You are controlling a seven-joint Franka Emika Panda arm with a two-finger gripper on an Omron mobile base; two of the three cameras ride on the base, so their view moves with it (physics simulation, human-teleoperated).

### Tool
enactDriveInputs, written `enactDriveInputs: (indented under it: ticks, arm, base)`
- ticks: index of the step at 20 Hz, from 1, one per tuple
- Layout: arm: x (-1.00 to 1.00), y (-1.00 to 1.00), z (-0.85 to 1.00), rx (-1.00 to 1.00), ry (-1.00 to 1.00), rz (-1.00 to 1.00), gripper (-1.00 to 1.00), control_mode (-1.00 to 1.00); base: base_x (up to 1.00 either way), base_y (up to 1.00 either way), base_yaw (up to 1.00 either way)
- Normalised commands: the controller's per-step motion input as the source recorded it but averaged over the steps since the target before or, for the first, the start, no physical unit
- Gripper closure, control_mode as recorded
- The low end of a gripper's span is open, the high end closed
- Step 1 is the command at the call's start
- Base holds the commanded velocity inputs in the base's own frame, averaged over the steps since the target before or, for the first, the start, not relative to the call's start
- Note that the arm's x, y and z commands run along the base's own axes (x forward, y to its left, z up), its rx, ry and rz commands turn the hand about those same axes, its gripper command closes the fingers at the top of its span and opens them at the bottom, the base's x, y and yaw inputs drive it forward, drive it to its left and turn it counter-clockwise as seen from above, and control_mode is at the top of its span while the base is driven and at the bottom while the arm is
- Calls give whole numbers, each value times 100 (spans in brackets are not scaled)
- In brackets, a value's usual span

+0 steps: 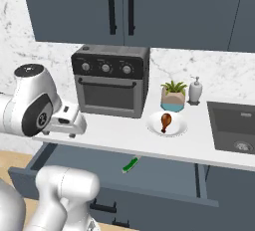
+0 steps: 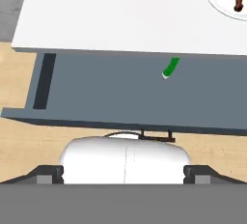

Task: Pick up the knife from the drawer and place it on the cutting board. Then place the meat from the plate to the cutting board.

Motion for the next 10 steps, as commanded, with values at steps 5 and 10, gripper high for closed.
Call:
enactDriveInputs:
  ticks: [5, 10]
  arm:
    - [-39, -12, 0, 0, -5, -1, -100, 100]
    - [0, 0, 0, 0, 0, 0, -100, 100]
  base:
    - [-32, -12, -2]
    - [-85, -26, -3]
